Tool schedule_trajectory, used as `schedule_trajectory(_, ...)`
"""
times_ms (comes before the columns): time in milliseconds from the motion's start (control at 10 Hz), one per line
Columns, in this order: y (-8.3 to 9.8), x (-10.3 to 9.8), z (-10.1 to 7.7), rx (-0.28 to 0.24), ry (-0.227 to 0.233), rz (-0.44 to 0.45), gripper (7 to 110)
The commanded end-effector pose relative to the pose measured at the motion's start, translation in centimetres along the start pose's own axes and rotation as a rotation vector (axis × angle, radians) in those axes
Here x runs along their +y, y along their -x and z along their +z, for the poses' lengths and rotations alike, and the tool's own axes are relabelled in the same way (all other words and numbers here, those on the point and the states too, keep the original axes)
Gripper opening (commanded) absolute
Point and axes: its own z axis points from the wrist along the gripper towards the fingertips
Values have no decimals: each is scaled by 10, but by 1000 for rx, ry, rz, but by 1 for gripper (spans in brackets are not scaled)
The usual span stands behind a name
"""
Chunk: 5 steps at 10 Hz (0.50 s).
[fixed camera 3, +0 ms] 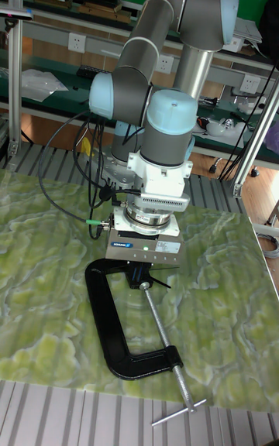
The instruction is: Turn the hands of a clock
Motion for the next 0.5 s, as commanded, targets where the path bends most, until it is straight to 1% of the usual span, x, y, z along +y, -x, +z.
schedule_trajectory(0,20,5,-4,-61,39,14,7)
schedule_trajectory(100,21,11,-6,-61,62,18,7)
schedule_trajectory(400,17,14,-7,-44,76,15,7)
